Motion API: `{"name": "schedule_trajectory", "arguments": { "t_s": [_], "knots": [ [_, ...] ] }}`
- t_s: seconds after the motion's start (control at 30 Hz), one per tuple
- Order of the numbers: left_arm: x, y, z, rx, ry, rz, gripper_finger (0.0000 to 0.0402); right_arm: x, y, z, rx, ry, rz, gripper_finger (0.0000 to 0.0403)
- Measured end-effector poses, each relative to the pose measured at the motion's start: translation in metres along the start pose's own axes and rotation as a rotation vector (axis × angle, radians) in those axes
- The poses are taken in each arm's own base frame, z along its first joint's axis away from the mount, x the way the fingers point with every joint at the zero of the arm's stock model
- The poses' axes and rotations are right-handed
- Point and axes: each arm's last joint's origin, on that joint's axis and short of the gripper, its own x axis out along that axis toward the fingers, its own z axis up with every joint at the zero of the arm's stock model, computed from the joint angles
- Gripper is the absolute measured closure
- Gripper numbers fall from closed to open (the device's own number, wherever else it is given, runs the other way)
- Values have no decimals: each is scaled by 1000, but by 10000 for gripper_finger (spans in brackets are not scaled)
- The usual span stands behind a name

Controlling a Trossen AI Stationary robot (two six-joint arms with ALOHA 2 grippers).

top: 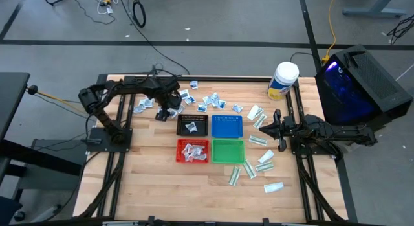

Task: Pick & Place First Aid Supplies
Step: Put the gray towelette pack into the black bin

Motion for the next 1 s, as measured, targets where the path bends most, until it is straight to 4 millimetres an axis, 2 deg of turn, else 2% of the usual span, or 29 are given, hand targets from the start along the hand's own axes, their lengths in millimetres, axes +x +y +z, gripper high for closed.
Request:
{"name": "schedule_trajectory", "arguments": {
  "t_s": [0.23, 0.4, 0.77, 1.0],
  "knots": [
    [14, 3, 0, -3, 26, -10, 143, 0, 0, 0, 0, 0, 0, 385],
    [16, 3, 0, 0, 31, -19, 153, 0, 0, 0, 0, 0, 0, 385],
    [17, 1, 0, 5, 37, -29, 273, 0, 0, 0, 0, 0, 0, 385],
    [17, 2, 0, -2, 38, -26, 299, 0, 0, 0, 0, 0, 0, 385]
  ]
}}
